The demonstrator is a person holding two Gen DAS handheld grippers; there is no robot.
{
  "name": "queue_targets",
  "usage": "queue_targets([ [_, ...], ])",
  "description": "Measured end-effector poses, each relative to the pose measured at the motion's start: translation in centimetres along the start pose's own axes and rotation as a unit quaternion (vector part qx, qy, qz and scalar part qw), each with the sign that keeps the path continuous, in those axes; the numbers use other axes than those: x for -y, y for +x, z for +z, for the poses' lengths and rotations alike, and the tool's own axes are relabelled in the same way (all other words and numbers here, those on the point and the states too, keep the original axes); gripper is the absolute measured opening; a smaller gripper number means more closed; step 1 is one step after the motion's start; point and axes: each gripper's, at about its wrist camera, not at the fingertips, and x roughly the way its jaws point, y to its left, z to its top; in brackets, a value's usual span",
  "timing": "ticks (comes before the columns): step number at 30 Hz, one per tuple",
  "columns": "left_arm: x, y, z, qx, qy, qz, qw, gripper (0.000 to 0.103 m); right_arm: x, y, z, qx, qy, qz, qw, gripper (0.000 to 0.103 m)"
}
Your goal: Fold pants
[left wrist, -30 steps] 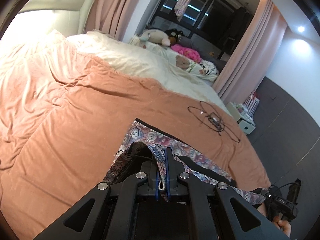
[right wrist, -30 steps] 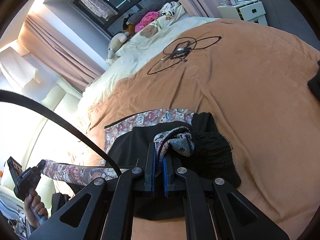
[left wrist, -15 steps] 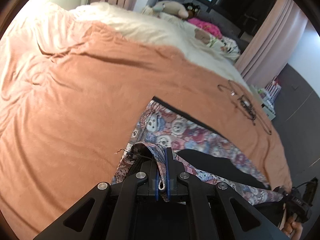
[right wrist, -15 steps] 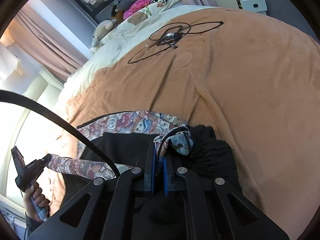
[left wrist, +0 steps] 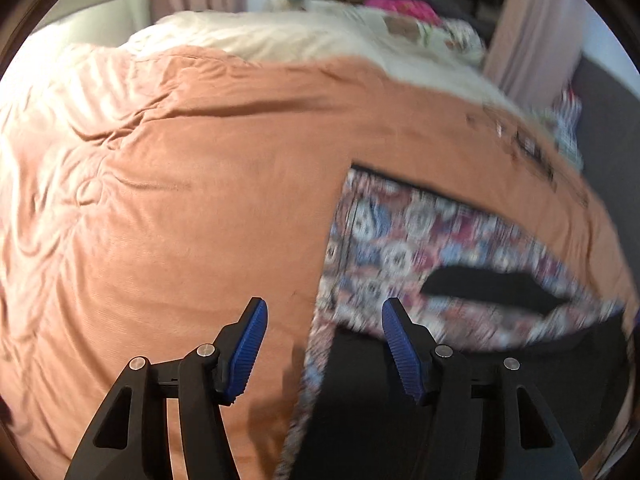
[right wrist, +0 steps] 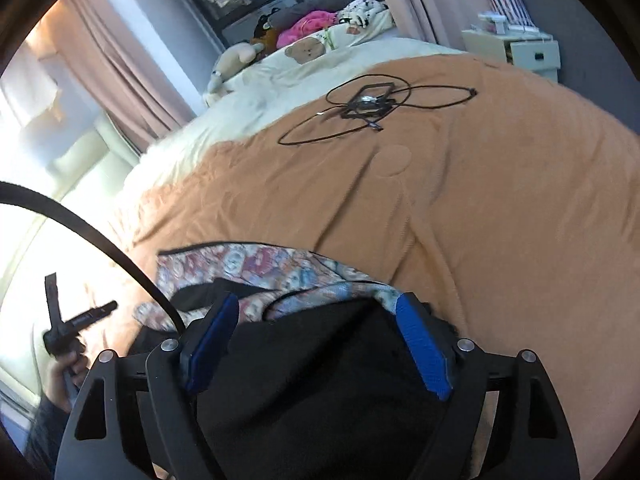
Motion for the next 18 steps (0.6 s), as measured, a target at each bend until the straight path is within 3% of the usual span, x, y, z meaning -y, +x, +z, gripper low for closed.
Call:
queue_targets([
  [7,2.0,2.2,-1.8,-0.051,0.085,0.006,0.9951,0.062,-0.1,-0.6,-0.7,-0.034,-0.043,-0.074,0.996,0.080],
  [12,3.4,4.9,-2.0,-0.082,0.130,0.029,0.9877,0.062,0.1,1.8,-0.1,-0.070,-0.054,-0.093,0.992,0.080],
  [18,4.4,6.5,0.2,-0.064,0.146,0.034,0.9866,0.062,0.4,4.7,0.6,-0.105,-0.059,-0.093,0.988,0.080],
])
